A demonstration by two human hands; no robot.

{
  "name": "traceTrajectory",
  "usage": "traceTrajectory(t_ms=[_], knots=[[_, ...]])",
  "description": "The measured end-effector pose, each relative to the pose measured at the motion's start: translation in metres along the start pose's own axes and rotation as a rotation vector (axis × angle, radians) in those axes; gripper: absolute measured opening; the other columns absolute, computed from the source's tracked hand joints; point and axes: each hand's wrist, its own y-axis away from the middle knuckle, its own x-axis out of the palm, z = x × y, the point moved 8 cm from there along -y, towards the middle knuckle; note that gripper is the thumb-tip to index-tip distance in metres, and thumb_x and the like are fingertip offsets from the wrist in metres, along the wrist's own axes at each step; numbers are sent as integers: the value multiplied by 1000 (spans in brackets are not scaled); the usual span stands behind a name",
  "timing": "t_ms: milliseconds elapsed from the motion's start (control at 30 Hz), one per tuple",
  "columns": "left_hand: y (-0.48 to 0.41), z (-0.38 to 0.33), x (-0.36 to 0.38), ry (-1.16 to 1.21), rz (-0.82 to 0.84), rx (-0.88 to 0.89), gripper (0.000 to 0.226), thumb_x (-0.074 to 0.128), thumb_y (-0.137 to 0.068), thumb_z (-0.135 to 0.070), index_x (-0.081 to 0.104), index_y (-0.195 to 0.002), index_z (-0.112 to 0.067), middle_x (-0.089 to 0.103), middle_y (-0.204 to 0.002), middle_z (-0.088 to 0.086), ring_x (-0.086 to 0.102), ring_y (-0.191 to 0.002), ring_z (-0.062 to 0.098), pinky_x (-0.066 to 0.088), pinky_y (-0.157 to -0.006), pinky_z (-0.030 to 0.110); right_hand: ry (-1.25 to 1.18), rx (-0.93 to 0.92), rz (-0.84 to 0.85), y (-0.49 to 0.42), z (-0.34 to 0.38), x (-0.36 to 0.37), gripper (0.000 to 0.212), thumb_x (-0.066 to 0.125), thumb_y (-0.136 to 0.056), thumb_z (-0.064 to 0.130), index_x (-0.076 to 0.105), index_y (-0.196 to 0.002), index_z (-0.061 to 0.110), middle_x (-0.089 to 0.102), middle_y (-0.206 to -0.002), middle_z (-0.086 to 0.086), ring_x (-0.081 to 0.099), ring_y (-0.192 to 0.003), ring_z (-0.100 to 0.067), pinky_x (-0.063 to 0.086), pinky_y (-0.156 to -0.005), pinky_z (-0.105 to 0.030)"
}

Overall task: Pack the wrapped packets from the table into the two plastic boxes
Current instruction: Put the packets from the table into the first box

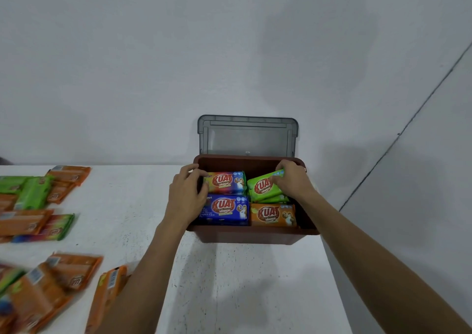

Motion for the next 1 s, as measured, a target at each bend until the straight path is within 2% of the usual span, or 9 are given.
traceTrajectory(t_ms=[233, 400, 500, 567, 733, 833, 900, 1000], knots=[[-1, 4, 2, 11, -3, -12, 32, 60, -92, -34, 59, -120, -19, 46, -142, 0, 49, -123, 18, 45, -99, 40, 302, -90, -128, 11, 6, 6, 26, 60, -96, 17, 53, -118, 7, 69, -105, -14, 68, -89, -27, 46, -65, -28], [-1, 4, 1, 27, -5, -19, 31, 59, -92, -34, 59, -119, -19, 46, -142, 0, 49, -124, 18, 45, -98, 39, 326, -96, -78, 10, 6, 8, 19, 56, -98, 20, 56, -112, 7, 68, -105, -12, 67, -88, -25, 45, -65, -27], [-1, 3, 0, 49, -2, -18, 30, 59, -92, -34, 59, -119, -19, 46, -143, 0, 48, -125, 17, 45, -99, 39, 323, -151, -116, 16, 11, 7, 27, 57, -97, 29, 58, -115, 9, 64, -107, -12, 64, -93, -25, 50, -74, -30], [-1, 4, -1, 74, 11, -25, 30, 59, -92, -34, 59, -119, -19, 45, -143, 0, 47, -125, 16, 46, -98, 37, 292, -200, -145, 23, 18, 6, 28, 58, -96, 33, 60, -112, 10, 64, -105, -10, 62, -91, -23, 52, -76, -32], [11, 3, -6, 61, 65, 22, 30, 57, -94, -33, 58, -121, -19, 41, -147, 1, 41, -131, 17, 41, -102, 35, 114, -233, -70, 46, 42, 14, 24, 58, -96, 34, 62, -108, 13, 68, -104, -4, 61, -86, -12, 53, -74, -27], [27, 17, -21, 80, 74, 12, 30, 53, -96, -32, 57, -124, -22, 39, -148, 1, 34, -134, 17, 39, -103, 34, 29, -252, -15, 63, 67, 24, 22, 59, -96, 32, 60, -109, 14, 68, -112, -2, 59, -90, -6, 49, -64, -17], [38, 31, -36, 85, 88, 43, 31, 51, -97, -34, 55, -127, -25, 42, -145, -2, 37, -133, 14, 37, -103, 30, 0, -306, -10, 76, 90, 30, 19, 59, -96, 30, 61, -107, 14, 68, -112, -3, 59, -90, -7, 44, -62, -11], [55, 63, -67, 113, 105, 45, 32, 50, -98, -36, 55, -128, -28, 51, -133, -8, 50, -118, 9, 43, -98, 29, -73, -391, -24, 98, 127, 44, 13, 62, -95, 28, 63, -99, 16, 71, -103, -1, 65, -89, -11, 54, -71, -21]])
